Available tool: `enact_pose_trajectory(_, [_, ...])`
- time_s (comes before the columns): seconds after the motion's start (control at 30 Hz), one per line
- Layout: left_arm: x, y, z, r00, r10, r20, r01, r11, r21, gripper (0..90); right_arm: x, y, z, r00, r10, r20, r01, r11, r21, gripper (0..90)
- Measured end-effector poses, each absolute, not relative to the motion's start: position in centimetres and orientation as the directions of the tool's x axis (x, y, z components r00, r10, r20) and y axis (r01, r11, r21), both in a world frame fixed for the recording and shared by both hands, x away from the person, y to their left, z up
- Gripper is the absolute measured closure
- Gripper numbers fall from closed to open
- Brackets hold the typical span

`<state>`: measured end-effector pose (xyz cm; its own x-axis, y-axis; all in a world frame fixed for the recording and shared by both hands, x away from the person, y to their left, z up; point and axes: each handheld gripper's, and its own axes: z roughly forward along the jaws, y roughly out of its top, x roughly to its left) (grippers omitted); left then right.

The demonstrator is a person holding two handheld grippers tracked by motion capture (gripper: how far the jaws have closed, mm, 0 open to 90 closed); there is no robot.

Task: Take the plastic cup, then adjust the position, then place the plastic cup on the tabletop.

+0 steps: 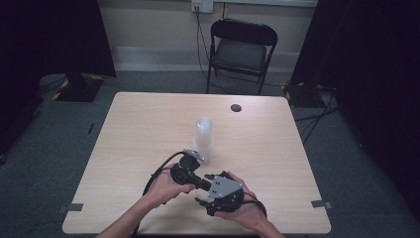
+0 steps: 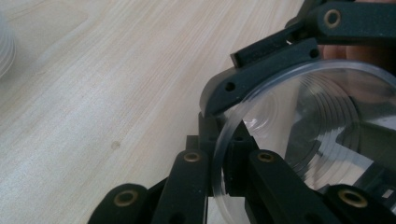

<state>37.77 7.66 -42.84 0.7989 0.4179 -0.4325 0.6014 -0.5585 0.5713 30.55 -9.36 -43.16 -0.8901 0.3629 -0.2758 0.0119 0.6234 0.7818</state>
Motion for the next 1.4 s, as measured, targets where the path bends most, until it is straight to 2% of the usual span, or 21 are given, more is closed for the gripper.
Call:
enact_pose_trajectory(0.43, [37.7,8.0,-43.0,0.788,0.447,-0.424,0.616,-0.545,0.569,88.5,30.6,-9.1,-43.3,-0.884,0.372,-0.284,0.027,0.646,0.763,28.9])
enact_pose_trajectory(0.63, [37.7,8.4,-42.6,0.784,0.450,-0.427,0.619,-0.511,0.597,84.6,30.7,-9.3,-43.1,-0.881,0.387,-0.272,0.034,0.624,0.780,28.9])
enact_pose_trajectory(0.73, [37.7,8.7,-42.5,0.783,0.439,-0.440,0.620,-0.497,0.608,80.0,30.9,-9.6,-42.9,-0.878,0.402,-0.261,0.046,0.613,0.789,29.1])
enact_pose_trajectory(0.87, [37.7,9.0,-42.1,0.785,0.462,-0.414,0.612,-0.468,0.638,75.1,31.2,-10.0,-42.9,-0.871,0.425,-0.248,0.067,0.602,0.795,29.0])
enact_pose_trajectory(0.9, [37.6,9.1,-42.1,0.783,0.465,-0.414,0.612,-0.453,0.649,70.6,31.2,-10.1,-42.9,-0.869,0.430,-0.244,0.072,0.598,0.799,29.0])
enact_pose_trajectory(1.07, [37.5,9.7,-41.6,0.796,0.461,-0.392,0.586,-0.426,0.690,61.3,31.8,-10.7,-42.8,-0.858,0.467,-0.215,0.107,0.571,0.814,29.0])
enact_pose_trajectory(1.2, [37.5,10.2,-41.2,0.797,0.475,-0.373,0.570,-0.387,0.725,46.3,32.2,-11.4,-42.8,-0.846,0.496,-0.195,0.135,0.554,0.821,29.0])
enact_pose_trajectory(1.27, [37.5,10.3,-41.1,0.793,0.492,-0.360,0.566,-0.372,0.736,43.3,32.4,-11.7,-42.9,-0.841,0.510,-0.183,0.152,0.546,0.824,29.0])
enact_pose_trajectory(1.3, [37.5,10.5,-41.1,0.795,0.491,-0.357,0.560,-0.366,0.744,39.0,32.6,-11.8,-42.9,-0.838,0.516,-0.178,0.159,0.542,0.825,29.1])
enact_pose_trajectory(1.4, [37.6,10.8,-40.8,0.793,0.501,-0.345,0.547,-0.339,0.765,36.3,33.0,-12.2,-43.0,-0.834,0.533,-0.141,0.191,0.521,0.832,29.1])
